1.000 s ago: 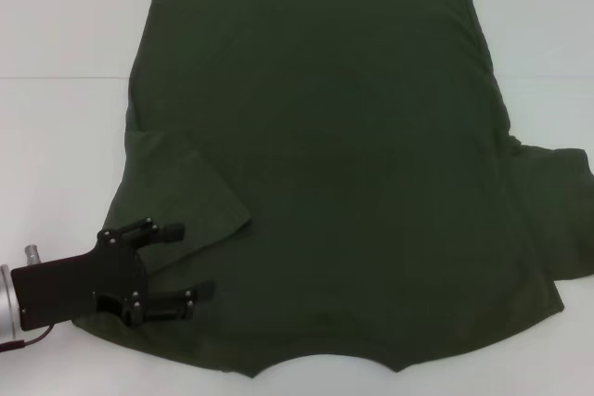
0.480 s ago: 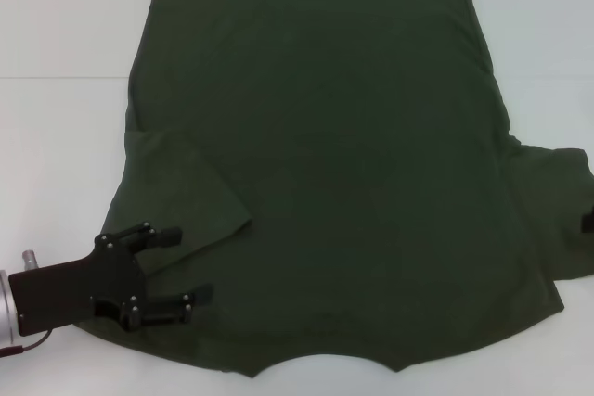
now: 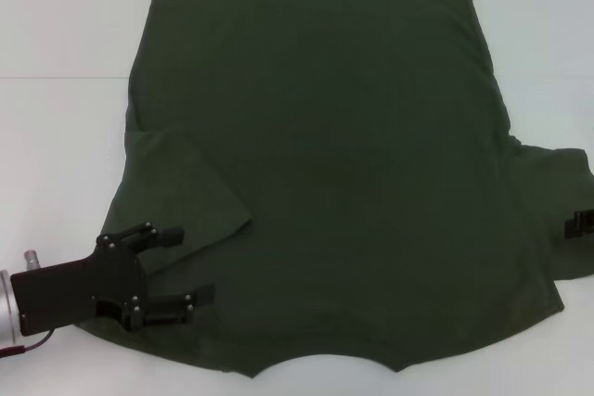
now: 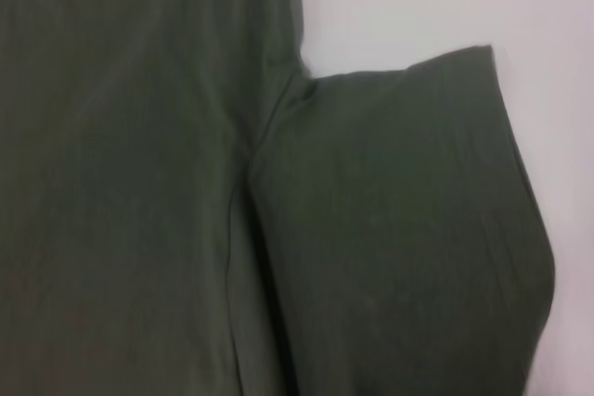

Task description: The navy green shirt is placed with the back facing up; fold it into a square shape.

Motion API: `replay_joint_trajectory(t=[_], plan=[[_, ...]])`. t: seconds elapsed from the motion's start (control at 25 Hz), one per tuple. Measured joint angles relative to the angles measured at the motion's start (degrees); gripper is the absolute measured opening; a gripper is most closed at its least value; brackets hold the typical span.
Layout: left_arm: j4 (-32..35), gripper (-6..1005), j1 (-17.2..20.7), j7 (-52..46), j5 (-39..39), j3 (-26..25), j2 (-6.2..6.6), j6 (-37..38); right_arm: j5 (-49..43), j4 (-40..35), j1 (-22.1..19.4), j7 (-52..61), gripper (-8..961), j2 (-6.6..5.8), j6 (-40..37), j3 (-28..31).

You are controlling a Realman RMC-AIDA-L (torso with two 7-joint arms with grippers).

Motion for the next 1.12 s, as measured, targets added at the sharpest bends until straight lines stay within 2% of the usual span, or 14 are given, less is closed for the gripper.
replay_joint_trajectory(t=[1.12], plan=[[0.0, 919, 0.1, 0.0, 0.0, 0.0, -0.23, -0.5, -0.4, 0.9, 1.6, 0.2, 865, 0.97, 2.0, -3.1]])
